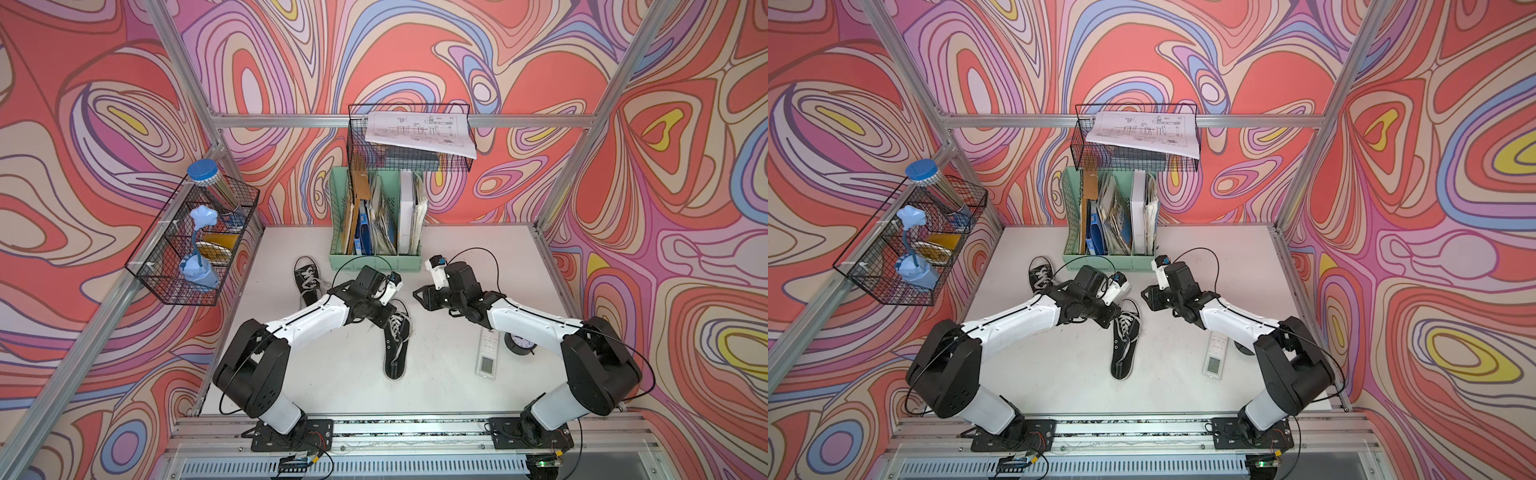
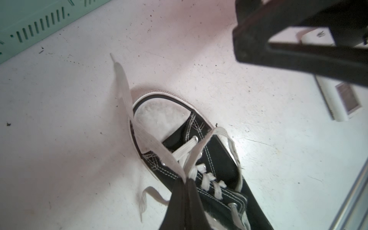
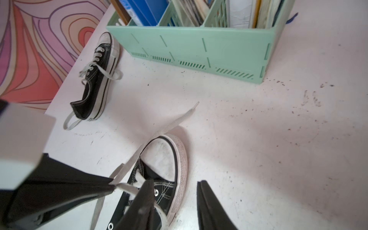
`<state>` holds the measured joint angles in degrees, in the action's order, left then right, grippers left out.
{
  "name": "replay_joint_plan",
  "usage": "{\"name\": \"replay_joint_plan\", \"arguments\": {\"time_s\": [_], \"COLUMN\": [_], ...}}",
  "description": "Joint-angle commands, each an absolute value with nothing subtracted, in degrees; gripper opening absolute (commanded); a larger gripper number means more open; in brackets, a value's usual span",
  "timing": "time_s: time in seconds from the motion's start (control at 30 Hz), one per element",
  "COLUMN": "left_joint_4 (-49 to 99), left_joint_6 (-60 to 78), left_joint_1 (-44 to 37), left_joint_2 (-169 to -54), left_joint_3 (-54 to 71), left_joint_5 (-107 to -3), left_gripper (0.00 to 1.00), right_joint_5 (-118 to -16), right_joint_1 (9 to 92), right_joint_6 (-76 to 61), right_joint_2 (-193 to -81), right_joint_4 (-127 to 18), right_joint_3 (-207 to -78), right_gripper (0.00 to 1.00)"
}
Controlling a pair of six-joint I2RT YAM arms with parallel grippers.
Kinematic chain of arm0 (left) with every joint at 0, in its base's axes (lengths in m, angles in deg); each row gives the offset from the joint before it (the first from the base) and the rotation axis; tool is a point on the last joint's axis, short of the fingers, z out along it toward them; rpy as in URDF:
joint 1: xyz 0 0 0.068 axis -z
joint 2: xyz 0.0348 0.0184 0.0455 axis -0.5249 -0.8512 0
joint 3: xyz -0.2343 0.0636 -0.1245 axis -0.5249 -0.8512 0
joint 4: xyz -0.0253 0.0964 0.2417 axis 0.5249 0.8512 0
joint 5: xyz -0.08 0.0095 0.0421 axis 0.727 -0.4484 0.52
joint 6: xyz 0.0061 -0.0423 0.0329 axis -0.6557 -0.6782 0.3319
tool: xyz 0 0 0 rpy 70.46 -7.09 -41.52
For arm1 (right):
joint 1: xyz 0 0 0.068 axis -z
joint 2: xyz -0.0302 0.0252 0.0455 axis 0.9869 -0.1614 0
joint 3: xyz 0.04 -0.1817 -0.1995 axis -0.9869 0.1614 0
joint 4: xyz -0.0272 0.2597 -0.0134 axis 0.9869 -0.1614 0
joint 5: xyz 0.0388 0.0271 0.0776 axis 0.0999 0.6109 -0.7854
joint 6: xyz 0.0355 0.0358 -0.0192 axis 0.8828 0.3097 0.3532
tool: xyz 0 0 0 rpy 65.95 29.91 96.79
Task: Tie the shoes
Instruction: Cross the shoelace with the shoelace.
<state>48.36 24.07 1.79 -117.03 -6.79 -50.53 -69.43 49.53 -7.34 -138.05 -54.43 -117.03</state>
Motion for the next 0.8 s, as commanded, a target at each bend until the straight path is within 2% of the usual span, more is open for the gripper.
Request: {"name": "replay_joint_plan", "arguments": {"time_s": [0.0, 0.33, 0.53, 0.67, 0.77], "left_joint_4": [50.14, 50.97, 51.42, 51.9, 52.11], "left_joint_6": [19.0, 14.81, 14.29, 13.66, 12.31], "left_joint_1": [2.18, 2.16, 2.2, 2.11, 1.87], "left_joint_2": [-113.1, -110.52, -110.4, -110.83, -110.84], "left_joint_3": [-7.9, -7.56, -7.6, -7.34, -7.42], "left_joint_5": [-46.83, -43.18, -44.13, -43.02, -41.67], "left_gripper": [0.0, 0.0, 0.0, 0.0, 0.0], "right_joint_5": [-76.19, -76.15, -67.76, -69.53, -66.26], "right_joint_1": [48.84, 41.97, 39.28, 37.0, 34.11], "right_joint_6": [-10.14, -12.04, -12.04, -11.36, -8.98], "right_joint_2": [-135.78, -130.78, -127.87, -130.83, -135.4], "right_joint_4": [-47.27, -32.28, -30.0, -27.28, -23.42], "right_joint_3": [-112.76, -101.08, -97.07, -97.3, -97.8], "right_gripper": [0.33, 0.23, 0.22, 0.23, 0.23]}}
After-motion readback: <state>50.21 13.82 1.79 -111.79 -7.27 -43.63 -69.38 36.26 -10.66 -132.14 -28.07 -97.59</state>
